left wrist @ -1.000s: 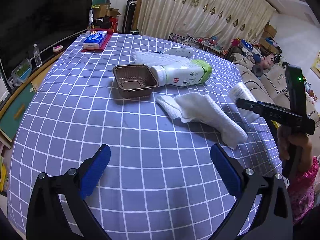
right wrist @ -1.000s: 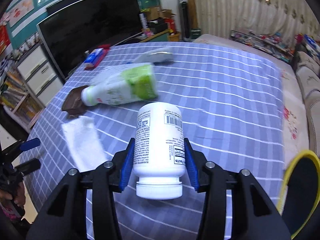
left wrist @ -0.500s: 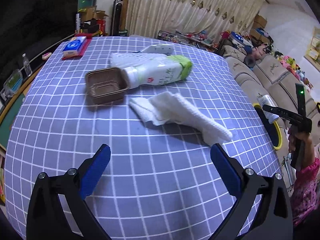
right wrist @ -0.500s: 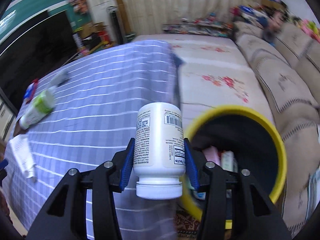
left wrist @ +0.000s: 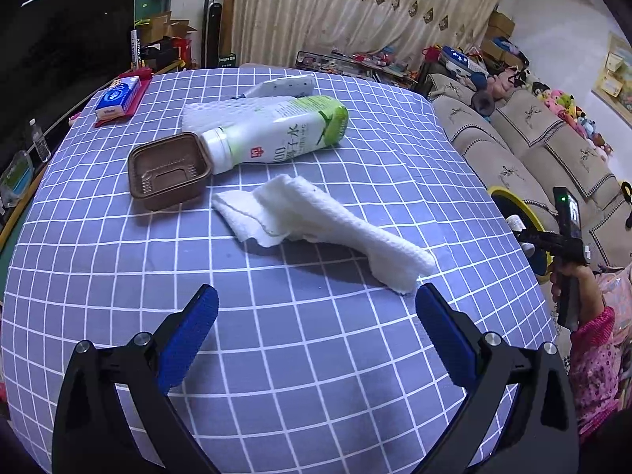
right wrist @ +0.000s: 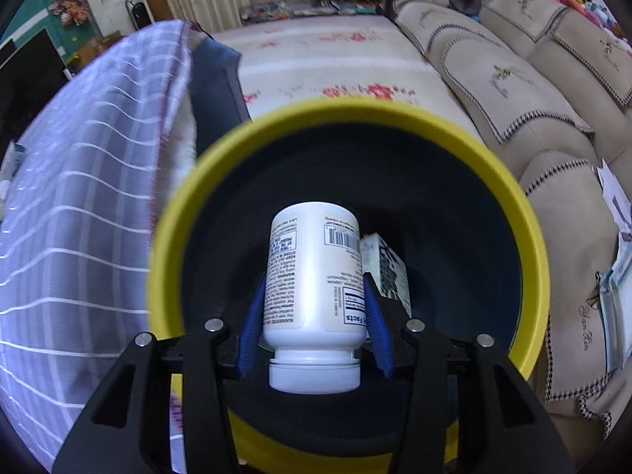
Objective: Collect trash
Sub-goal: 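Carry the pill bottle to the yellow bin and open the right gripper, then grasp the white tissue with the left gripper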
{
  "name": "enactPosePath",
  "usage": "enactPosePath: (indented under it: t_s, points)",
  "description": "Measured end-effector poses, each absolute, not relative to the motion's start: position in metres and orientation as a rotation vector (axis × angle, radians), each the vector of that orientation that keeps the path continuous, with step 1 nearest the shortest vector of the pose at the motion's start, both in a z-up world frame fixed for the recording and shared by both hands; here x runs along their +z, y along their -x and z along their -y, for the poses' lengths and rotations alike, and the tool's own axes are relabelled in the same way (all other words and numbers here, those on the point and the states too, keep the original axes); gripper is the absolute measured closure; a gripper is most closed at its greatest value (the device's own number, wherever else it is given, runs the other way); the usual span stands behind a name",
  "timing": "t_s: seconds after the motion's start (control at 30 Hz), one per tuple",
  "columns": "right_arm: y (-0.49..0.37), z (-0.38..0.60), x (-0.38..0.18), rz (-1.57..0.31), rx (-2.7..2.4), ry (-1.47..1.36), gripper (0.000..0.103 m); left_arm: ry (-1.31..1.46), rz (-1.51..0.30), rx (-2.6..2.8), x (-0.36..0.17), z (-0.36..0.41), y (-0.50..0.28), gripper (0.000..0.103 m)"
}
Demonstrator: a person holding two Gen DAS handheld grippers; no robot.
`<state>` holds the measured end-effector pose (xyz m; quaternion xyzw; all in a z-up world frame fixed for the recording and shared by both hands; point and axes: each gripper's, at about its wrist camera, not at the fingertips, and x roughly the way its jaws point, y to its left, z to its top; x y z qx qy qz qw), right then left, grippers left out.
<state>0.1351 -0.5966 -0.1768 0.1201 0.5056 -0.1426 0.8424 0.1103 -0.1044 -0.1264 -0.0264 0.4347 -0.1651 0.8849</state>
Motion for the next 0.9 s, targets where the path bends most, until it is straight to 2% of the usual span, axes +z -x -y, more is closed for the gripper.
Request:
enactPosePath:
  t_s: [0.27, 0.9]
  points:
    - [-0.129, 0.604, -0.183, -1.07, -0.344, -0.251, 0.056, 0.051, -0.918, -0.351, -0.131, 0.109, -0.114, 0.005]
    - [-0.09, 0.573, -0.129, -0.901, -0.313, -0.207, 0.05, 0.09, -0.894, -0.35, -0.121, 0.124, -0.136, 0.005]
